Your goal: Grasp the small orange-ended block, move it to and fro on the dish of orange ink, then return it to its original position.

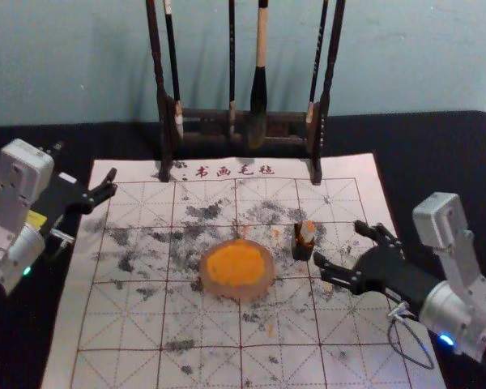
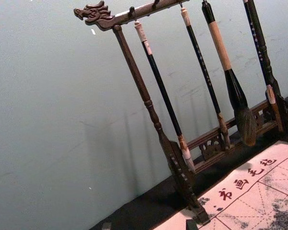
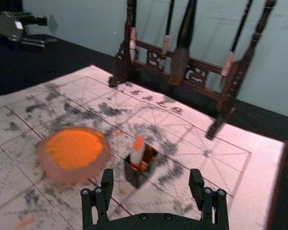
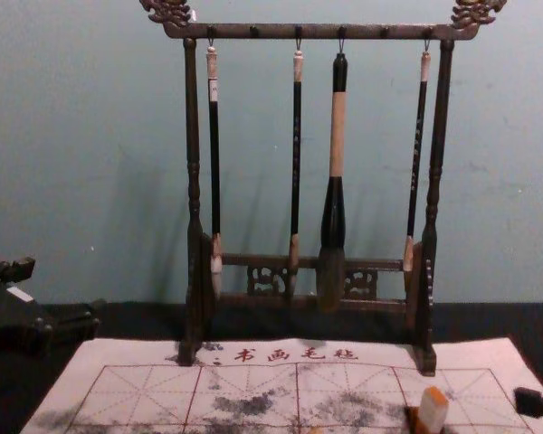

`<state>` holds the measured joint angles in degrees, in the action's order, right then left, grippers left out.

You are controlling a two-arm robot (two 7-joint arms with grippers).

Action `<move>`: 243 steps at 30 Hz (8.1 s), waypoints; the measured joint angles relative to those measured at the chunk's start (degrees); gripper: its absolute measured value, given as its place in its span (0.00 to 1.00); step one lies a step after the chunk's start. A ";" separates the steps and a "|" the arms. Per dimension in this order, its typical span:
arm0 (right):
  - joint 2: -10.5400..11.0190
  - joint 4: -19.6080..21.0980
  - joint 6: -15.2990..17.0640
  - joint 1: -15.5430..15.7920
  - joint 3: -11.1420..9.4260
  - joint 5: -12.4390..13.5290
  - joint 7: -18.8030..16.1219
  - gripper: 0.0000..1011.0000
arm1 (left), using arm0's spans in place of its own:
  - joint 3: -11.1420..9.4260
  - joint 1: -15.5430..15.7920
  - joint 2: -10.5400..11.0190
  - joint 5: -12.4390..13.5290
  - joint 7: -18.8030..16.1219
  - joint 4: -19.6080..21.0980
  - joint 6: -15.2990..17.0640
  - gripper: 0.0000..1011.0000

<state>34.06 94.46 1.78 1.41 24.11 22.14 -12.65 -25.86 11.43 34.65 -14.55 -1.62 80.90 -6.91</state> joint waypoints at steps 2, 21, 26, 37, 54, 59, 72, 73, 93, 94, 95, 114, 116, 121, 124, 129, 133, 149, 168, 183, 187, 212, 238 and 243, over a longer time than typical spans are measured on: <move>-0.77 -0.44 0.00 -0.52 0.25 -0.05 -0.44 0.99 | 0.00 0.00 0.00 0.00 0.00 0.00 0.00 0.99; -9.01 -6.49 2.61 -5.60 0.82 -3.76 0.10 0.99 | 0.00 0.00 0.00 0.00 0.00 0.00 0.00 0.99; -9.99 -6.81 3.02 -5.84 0.42 -4.48 -0.21 0.99 | 0.00 0.01 0.00 0.00 0.00 0.00 0.00 0.99; -11.15 -6.83 4.54 -5.45 -0.49 -5.58 -1.41 0.99 | 0.00 0.00 0.00 0.00 0.00 0.00 0.00 0.99; -11.48 -6.76 4.72 -5.34 -0.82 -6.05 -1.73 0.99 | 0.00 0.00 0.00 0.00 0.00 0.00 0.00 0.99; -11.47 -6.76 4.72 -5.36 -0.80 -6.02 -1.71 0.92 | 0.00 0.00 0.00 0.00 0.00 0.00 0.00 0.99; -11.43 -6.76 4.68 -5.37 -0.76 -5.93 -1.67 0.53 | 0.00 0.01 0.00 0.00 0.00 0.00 0.00 0.99; -11.43 -6.76 4.67 -5.37 -0.76 -5.92 -1.66 0.53 | 0.00 0.00 0.00 0.00 0.00 0.00 0.00 0.99; -11.43 -6.76 4.67 -5.37 -0.77 -5.89 -1.64 0.11 | 0.00 0.00 0.00 0.00 0.00 0.00 0.00 0.99; -11.43 -6.76 4.67 -5.38 -0.77 -5.89 -1.64 0.11 | 0.00 0.00 0.00 0.00 0.00 0.00 0.00 0.99; -11.43 -6.76 4.67 -5.37 -0.77 -5.89 -1.64 0.11 | 0.00 0.00 0.00 0.00 0.00 0.00 0.00 0.99; -12.89 -5.28 5.07 -4.71 -3.67 -5.43 -3.77 0.11 | 0.00 0.00 0.00 0.00 0.00 0.00 0.00 0.99; -12.94 -4.83 5.42 -4.64 -4.03 -5.28 -4.01 0.11 | 0.00 0.00 0.00 0.00 0.00 0.00 0.00 0.99; -12.61 -2.69 6.87 -4.42 -5.23 -4.83 -4.66 0.11 | 0.00 0.00 0.00 0.00 0.00 0.00 0.00 0.99; -12.18 -1.23 7.88 -4.38 -6.01 -4.40 -4.93 0.11 | 0.00 0.00 0.00 0.00 0.00 0.00 0.00 0.99; -11.55 0.44 8.91 -4.64 -6.97 -3.50 -5.56 0.11 | 0.00 0.01 0.00 0.00 0.00 0.00 0.00 0.99; -10.93 0.94 8.95 -5.37 -7.33 -2.54 -6.79 0.11 | 0.00 0.00 0.00 0.00 0.00 0.00 0.00 0.99; -8.18 -6.25 9.95 -15.20 -0.32 -0.76 -17.07 0.11 | 0.00 0.00 0.00 0.00 0.00 0.00 0.00 0.99; -8.72 -14.56 11.01 -24.36 8.25 -1.40 -23.14 0.11 | 0.00 0.00 0.00 0.00 0.00 0.00 0.00 0.99; -9.94 -18.09 10.75 -27.28 11.91 -0.56 -24.36 0.11 | 0.00 0.00 0.00 0.00 0.00 0.00 0.00 0.99; -10.53 -19.34 11.06 -28.27 12.85 -0.63 -24.50 0.11 | 0.00 0.00 0.00 0.00 0.00 0.00 0.00 0.99; -10.86 -20.86 13.38 -30.35 15.44 -1.71 -24.06 0.11 | 0.00 0.00 0.00 0.00 0.00 0.00 0.00 0.99; -8.54 -18.50 14.17 -29.27 14.76 -1.38 -24.35 0.11 | 0.00 0.00 0.00 0.00 0.00 0.00 0.00 0.99; -7.89 -17.60 14.26 -28.89 14.69 -1.09 -24.58 0.11 | 0.00 0.00 0.00 0.00 0.00 0.00 0.00 0.99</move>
<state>26.17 76.86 16.05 -27.48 38.80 21.06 -37.22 -25.86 11.43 34.64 -14.55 -1.62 80.90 -6.91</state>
